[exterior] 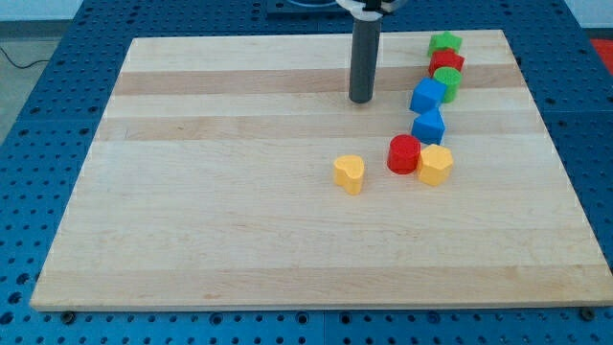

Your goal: Push blue cube into green circle

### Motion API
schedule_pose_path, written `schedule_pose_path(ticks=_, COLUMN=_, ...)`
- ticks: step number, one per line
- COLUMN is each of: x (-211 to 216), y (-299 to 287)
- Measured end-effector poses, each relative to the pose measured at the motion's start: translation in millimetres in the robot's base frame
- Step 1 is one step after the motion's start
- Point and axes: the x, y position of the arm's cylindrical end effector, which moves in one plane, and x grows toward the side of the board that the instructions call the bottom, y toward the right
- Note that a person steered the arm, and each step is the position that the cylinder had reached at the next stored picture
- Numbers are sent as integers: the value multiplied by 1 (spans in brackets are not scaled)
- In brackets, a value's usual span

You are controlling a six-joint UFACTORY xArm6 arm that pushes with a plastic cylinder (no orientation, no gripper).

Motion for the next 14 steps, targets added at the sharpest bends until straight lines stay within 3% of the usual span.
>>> schedule_pose_path(ticks=3, x=15, y=7)
schedule_pose_path(ticks=6, x=34, y=57)
schedule_pose_path(ticks=10, x=7, y=23)
schedule_pose_path(ticks=14, x=20, y=73)
